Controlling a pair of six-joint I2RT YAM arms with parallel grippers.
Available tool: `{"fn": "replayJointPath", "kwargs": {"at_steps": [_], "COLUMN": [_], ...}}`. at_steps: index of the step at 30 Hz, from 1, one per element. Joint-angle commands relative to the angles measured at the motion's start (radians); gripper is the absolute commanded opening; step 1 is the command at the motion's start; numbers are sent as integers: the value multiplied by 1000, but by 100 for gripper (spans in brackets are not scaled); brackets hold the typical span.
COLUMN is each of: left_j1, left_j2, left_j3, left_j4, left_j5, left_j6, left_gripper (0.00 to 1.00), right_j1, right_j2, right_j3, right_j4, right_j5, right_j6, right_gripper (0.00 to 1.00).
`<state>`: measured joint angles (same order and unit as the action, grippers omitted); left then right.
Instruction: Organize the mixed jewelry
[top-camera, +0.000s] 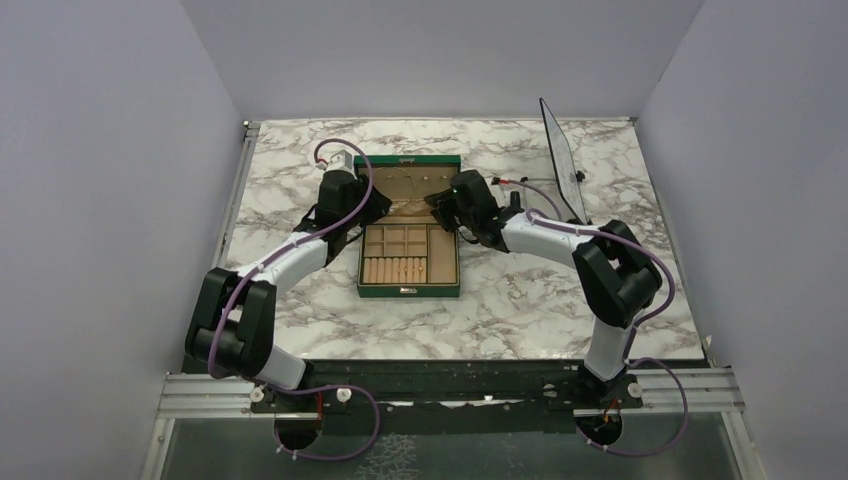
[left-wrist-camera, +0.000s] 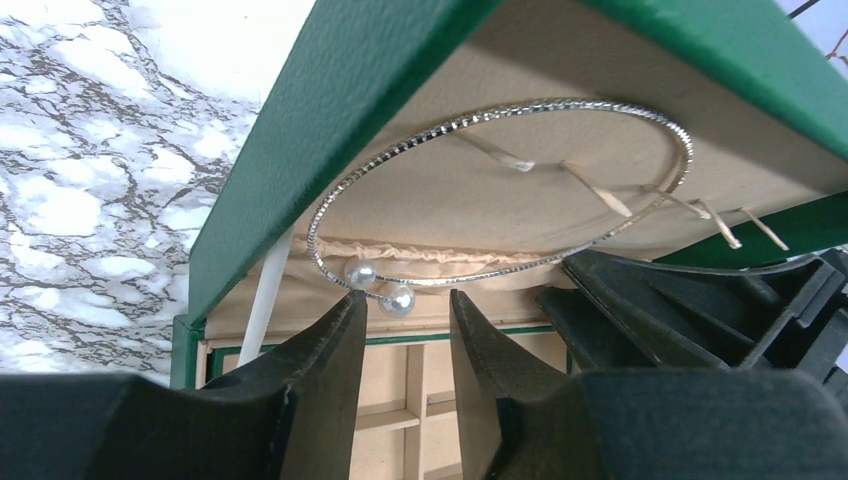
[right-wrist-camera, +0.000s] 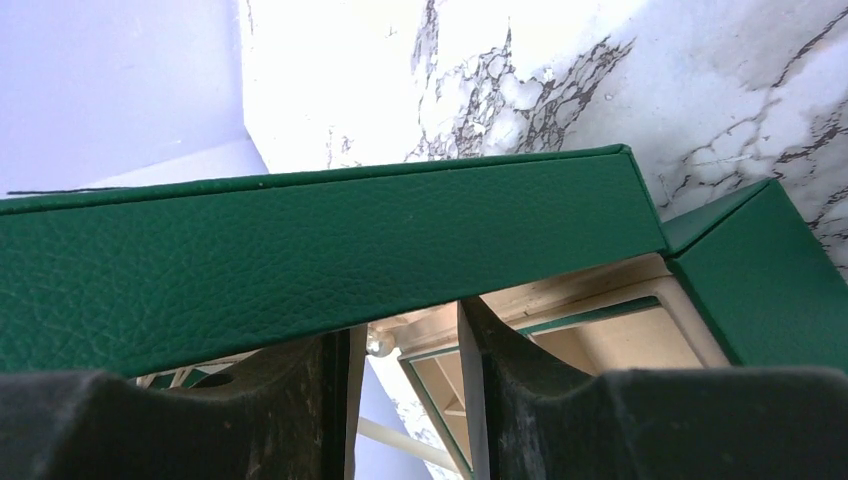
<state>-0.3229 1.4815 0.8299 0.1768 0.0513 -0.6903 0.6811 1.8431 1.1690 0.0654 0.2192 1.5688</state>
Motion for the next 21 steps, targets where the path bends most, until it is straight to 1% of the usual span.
{"fn": "replayJointPath", "kwargs": {"at_steps": [1,10,12,15,18,21], "left_j1": [-4,-4,-4,-5,-4,-4], "left_j2": [-40,-53,-56,-59,-61,-58], "left_j3": [-5,-6,-7,-9,-13,-14], "left_j4": [1,-19,-22,-27,-30,-30], "left_j5": [-23,-33,-34,-36,-40,-40], "left_j6": [12,11,11,11,11,12], "left_gripper": [39,46,47,49,54,58], "right_j1": [2,1,1,1,1,1], "right_j2": [-5,41,62,103,143,169], "right_j3": [7,13,32,89,125,142], "right_j4": [33,88,63,-20,-64,-112], "right_j5": [5,-39,-54,-83,-125,-164], "right_j6": [-1,51,72,108,147,175], "right_gripper": [43,42,42,42,38,36]}}
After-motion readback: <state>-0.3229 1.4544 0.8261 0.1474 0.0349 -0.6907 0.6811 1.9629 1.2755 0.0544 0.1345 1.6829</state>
